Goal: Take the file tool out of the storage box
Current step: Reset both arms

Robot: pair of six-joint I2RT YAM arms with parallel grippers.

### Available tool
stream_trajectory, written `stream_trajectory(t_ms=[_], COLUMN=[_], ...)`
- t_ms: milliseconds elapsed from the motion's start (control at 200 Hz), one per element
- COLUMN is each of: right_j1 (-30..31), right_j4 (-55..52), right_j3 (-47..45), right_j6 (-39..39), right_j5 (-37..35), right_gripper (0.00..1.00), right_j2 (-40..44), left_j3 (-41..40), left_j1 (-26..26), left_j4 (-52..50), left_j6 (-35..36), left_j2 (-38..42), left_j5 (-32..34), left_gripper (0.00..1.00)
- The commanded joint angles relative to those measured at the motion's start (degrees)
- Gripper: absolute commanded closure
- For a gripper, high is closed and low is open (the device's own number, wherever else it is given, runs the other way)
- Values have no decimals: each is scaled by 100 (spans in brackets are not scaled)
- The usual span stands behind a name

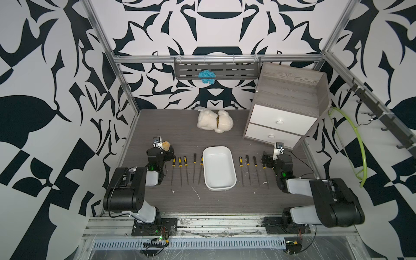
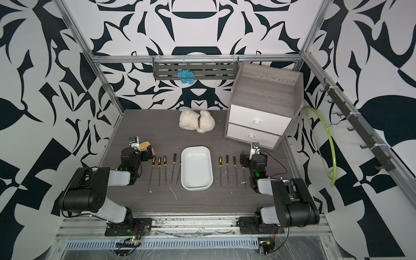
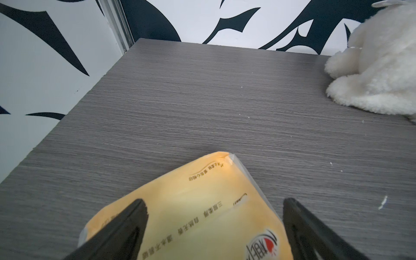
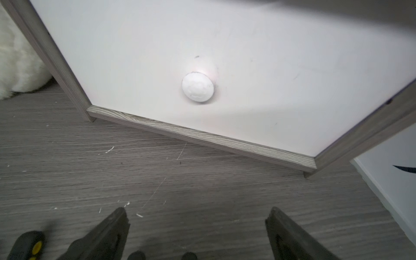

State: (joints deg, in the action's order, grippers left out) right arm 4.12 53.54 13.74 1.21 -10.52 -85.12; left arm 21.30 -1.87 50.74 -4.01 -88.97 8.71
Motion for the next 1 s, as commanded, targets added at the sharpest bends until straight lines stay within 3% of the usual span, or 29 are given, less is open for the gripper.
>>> stream_trajectory(t_ms=[0, 35, 155, 995], right_j1=[-1, -102, -109, -105], right_j4=[601, -121, -391, -286], right_j3=[246, 483, 714, 684], right_j6=[-66, 89, 74, 55], right_j5=[-207, -120, -119, -117], right_gripper=[1, 1, 1, 1], right_j2=[-370, -244, -349, -375], left_j3=[32, 31, 32, 39], left_j1=[20, 20, 20, 20], left_j4=[-42, -42, -46, -40], left_j6=[33, 33, 34, 32], left_j2=[64, 72, 73, 74], left_j5=[-63, -62, -62, -62], left_gripper=[1, 1, 1, 1])
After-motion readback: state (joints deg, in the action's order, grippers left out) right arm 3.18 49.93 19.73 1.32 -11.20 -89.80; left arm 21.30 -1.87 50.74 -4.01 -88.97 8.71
